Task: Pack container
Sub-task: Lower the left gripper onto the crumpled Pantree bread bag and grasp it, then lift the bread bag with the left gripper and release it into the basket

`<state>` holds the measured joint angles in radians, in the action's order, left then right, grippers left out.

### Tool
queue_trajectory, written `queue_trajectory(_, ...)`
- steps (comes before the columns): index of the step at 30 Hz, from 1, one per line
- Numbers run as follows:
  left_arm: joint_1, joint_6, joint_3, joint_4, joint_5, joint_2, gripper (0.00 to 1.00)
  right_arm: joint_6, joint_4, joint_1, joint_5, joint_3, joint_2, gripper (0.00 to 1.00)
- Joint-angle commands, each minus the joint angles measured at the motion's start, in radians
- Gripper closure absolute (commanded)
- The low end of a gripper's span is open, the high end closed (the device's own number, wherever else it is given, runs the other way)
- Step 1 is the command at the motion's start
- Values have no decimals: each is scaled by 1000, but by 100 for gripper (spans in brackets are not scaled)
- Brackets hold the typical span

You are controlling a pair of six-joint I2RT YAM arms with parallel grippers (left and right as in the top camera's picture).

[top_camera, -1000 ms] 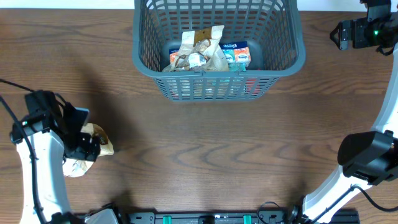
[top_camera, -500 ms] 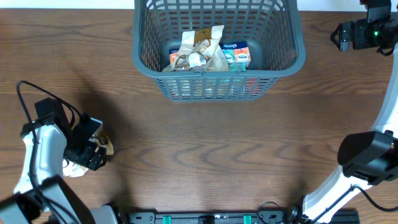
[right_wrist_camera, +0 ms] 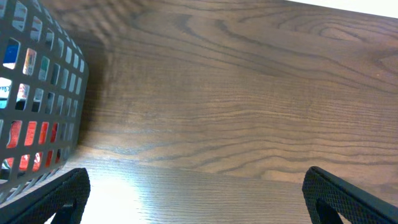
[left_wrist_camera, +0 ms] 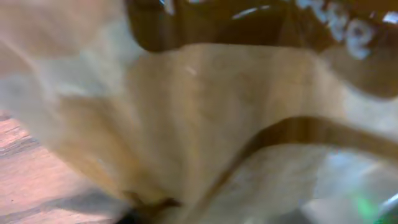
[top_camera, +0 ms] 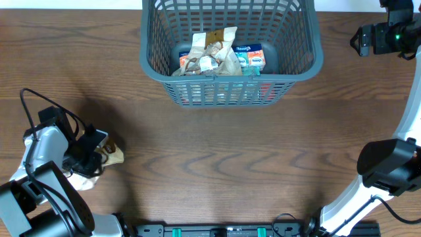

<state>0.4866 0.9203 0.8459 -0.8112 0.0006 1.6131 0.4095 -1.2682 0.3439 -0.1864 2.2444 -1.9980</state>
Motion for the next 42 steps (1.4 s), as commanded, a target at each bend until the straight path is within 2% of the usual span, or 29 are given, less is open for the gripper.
queue_trajectory(1, 3, 6, 7, -9, 18, 3, 81, 11, -3, 4, 3, -5, 15, 1)
queue_trajectory(4, 3, -3, 9, -8, 18, 3, 81, 11, -3, 4, 3, -5, 15, 1)
queue_trajectory(7, 3, -27, 15, -5, 18, 3, 94, 10, -3, 4, 3, -5, 15, 1)
queue_trajectory(11, 3, -89, 27, -1, 18, 2, 94, 10, -3, 4, 3, -5, 15, 1)
queue_trajectory(15, -2, -183, 46, -2, 18, 0, 94, 11, -3, 4, 2, -5, 15, 1)
queue_trajectory(20, -30, -373, 117, -20, 19, -18, 94, 10, -3, 4, 2, -5, 15, 1)
queue_trajectory(23, -68, -476, 203, -75, 39, -29, 94, 11, -3, 4, 3, -5, 15, 1)
queue_trajectory(26, -110, -513, 313, -138, 130, -32, 94, 11, -3, 4, 3, -5, 15, 1)
queue_trajectory(32, -211, -751, 591, -174, 172, -32, 94, 11, -3, 4, 2, -5, 15, 1)
queue_trajectory(42, -350, -897, 980, -127, 171, -32, 94, 10, -4, 4, 3, -5, 15, 1)
